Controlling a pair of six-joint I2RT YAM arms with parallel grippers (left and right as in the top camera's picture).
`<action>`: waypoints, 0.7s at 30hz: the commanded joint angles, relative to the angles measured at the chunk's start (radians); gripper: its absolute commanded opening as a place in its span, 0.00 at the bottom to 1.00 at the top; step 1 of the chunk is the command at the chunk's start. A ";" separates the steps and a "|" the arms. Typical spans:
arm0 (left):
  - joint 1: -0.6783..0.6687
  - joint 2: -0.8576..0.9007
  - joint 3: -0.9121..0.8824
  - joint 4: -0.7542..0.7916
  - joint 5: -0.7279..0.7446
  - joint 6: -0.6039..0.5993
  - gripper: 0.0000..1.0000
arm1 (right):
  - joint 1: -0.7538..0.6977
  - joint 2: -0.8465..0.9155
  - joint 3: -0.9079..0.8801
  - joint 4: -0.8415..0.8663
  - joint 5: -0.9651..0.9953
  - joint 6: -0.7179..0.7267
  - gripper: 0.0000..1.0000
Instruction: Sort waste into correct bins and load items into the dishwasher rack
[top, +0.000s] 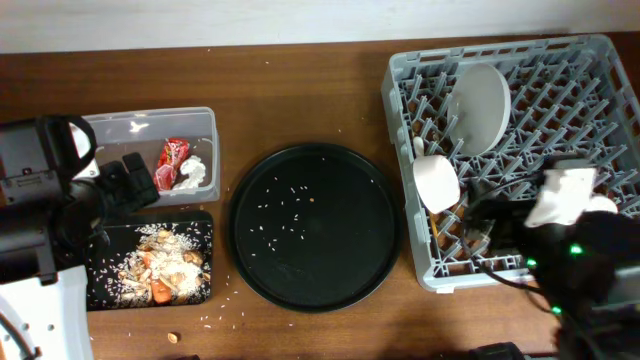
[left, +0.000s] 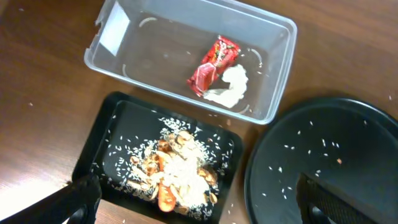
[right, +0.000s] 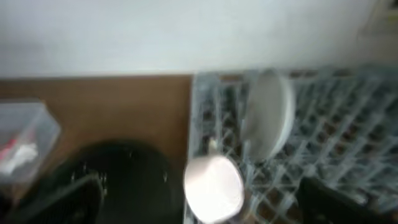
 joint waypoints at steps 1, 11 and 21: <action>0.002 -0.006 0.003 -0.002 0.000 0.009 0.99 | -0.099 -0.295 -0.401 0.175 -0.226 -0.056 0.99; 0.002 -0.006 0.003 -0.002 0.000 0.009 0.99 | -0.103 -0.666 -0.995 0.644 -0.230 -0.056 0.99; -0.052 -0.067 -0.003 -0.005 0.000 0.009 0.99 | -0.103 -0.666 -0.995 0.644 -0.230 -0.056 0.99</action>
